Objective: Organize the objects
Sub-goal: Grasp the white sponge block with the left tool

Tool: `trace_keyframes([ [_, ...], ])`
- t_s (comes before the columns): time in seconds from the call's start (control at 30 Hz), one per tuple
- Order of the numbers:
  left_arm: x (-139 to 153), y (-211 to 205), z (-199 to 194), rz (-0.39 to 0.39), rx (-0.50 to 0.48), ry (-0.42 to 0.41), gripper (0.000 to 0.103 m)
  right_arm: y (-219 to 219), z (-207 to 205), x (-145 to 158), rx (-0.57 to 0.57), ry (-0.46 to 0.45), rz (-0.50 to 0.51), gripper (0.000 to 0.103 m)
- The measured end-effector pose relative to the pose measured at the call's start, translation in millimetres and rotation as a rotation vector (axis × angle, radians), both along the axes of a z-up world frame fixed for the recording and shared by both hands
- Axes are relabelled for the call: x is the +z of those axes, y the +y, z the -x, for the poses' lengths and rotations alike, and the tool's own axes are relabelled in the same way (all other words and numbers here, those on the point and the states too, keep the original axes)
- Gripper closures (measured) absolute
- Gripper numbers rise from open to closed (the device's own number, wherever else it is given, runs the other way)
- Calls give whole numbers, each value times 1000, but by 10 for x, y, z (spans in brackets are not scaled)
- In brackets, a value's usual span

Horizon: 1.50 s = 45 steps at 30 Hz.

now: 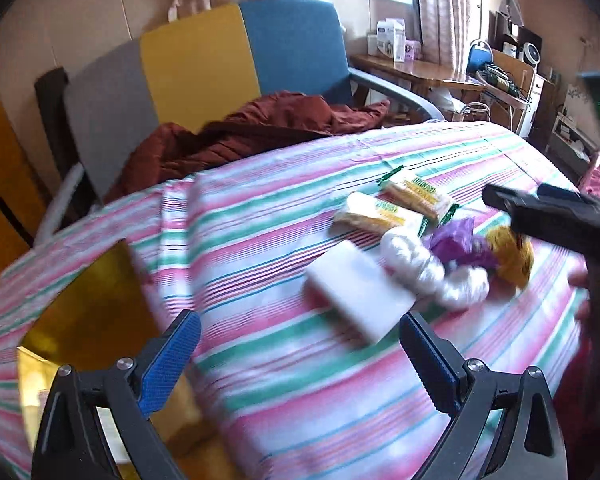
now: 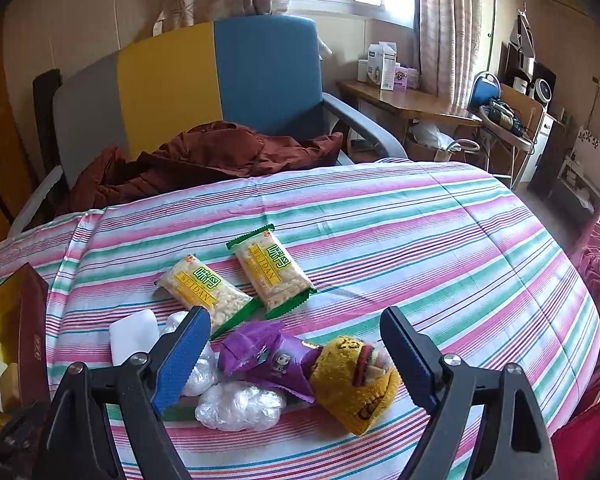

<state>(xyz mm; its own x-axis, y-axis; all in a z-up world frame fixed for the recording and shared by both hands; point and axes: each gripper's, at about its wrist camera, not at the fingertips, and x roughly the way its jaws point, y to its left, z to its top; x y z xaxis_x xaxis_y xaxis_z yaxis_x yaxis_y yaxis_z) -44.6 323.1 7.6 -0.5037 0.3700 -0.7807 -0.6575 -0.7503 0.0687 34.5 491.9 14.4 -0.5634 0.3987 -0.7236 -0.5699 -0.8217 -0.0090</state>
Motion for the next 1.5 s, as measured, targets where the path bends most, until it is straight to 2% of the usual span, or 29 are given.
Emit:
trace_keyframes([
  [0.13, -241, 350, 255, 23, 38, -77, 3, -24, 10, 8, 9, 2, -21, 15],
  [0.23, -433, 441, 467, 5, 110, -164, 7, -55, 16, 25, 28, 11, -36, 15],
  [0.37, -621, 475, 663, -7, 192, -232, 7, -121, 48, 33, 61, 8, -60, 15],
  [0.5, -727, 550, 730, 4, 220, -250, 7, -170, 55, 33, 80, 3, -73, 14],
  [0.93, -857, 784, 723, 11, 199, -264, 7, -163, 64, 16, 84, -4, -56, 14],
  [1.17, -714, 710, 689, -34, 192, -240, 8, -138, 60, 9, 79, -7, -46, 14],
  [1.5, -711, 536, 612, -68, 241, -317, 8, -87, 54, -25, 64, -13, -16, 14],
])
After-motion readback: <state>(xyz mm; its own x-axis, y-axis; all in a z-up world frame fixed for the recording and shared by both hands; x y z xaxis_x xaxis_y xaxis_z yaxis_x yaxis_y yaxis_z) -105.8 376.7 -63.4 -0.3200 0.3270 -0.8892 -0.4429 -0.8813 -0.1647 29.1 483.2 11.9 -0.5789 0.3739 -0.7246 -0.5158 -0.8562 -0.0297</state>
